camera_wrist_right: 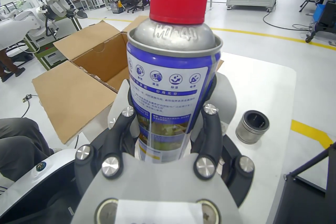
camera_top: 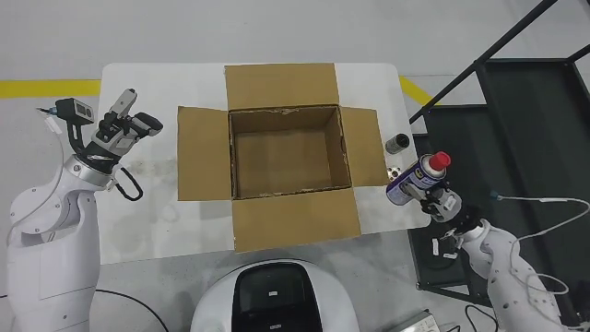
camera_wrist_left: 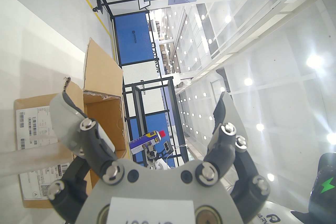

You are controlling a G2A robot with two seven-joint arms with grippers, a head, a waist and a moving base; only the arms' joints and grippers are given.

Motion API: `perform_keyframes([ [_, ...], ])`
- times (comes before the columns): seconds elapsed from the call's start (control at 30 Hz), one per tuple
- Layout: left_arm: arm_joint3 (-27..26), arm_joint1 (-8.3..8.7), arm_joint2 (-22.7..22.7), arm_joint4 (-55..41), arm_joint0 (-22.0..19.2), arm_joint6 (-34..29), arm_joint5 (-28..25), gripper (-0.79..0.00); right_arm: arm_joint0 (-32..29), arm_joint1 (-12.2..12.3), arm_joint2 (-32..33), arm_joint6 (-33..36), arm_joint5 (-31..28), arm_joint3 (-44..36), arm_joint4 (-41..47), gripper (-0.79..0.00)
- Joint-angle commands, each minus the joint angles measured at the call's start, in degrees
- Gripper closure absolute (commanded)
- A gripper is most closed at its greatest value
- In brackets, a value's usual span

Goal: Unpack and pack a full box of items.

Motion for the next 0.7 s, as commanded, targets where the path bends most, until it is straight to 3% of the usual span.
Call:
perform_keyframes([
  [0.0,0.0,0.00,0.0,0.0,0.0,0.0,0.0,-0.785,-0.6,0.0,-0.2,-4.6,2.3,1.8,-3.1,0.000],
  [0.23,0.0,0.00,0.0,0.0,0.0,0.0,0.0,-0.785,3.1,-0.7,-5.4,-15.8,12.9,14.8,-11.5,0.000],
  [0.67,0.0,0.00,0.0,0.0,0.0,0.0,0.0,-0.785,16.9,-3.0,-16.3,-25.4,20.7,37.5,-11.4,0.000],
])
